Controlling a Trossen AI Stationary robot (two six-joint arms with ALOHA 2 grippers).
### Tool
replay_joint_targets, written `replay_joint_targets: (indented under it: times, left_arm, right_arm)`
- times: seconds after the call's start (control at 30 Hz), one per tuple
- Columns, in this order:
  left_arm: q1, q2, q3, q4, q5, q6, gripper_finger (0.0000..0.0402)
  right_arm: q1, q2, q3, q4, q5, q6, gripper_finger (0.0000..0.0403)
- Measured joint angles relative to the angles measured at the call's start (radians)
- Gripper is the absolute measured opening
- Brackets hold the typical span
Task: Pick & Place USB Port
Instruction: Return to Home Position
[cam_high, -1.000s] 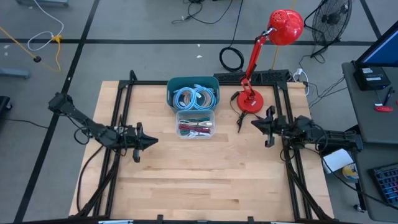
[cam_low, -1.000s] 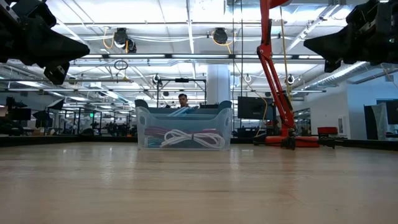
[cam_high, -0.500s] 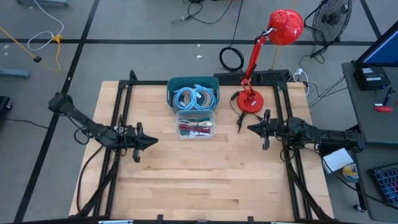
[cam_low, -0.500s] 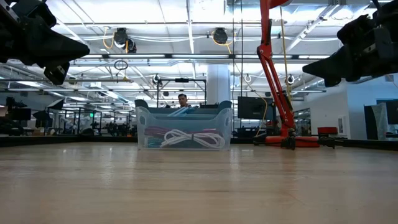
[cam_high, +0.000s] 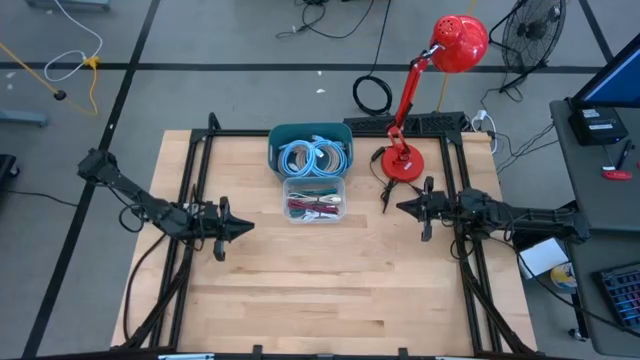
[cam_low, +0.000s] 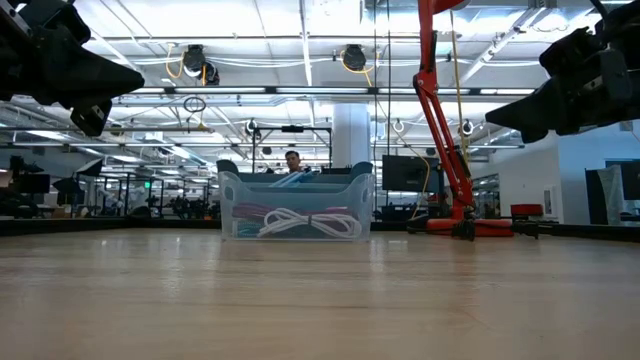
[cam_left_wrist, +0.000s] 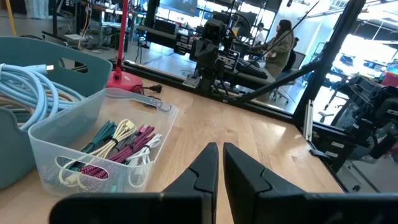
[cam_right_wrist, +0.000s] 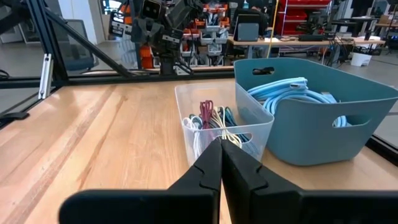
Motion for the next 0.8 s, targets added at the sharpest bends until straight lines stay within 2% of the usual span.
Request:
replay_joint_targets:
  times: [0.57,0.8]
  left_arm:
    - [0.000,0.000,0.000,0.000,0.000,0.000,0.0026]
    - [0.000,0.000,0.000,0.000,0.000,0.000,0.0026]
  right_arm:
    - [0.000,-0.001,0.000,0.002,0.001,0.000,0.0000]
    - [0.000,-0.082,0.000,0.002,0.001,0.000,0.0000]
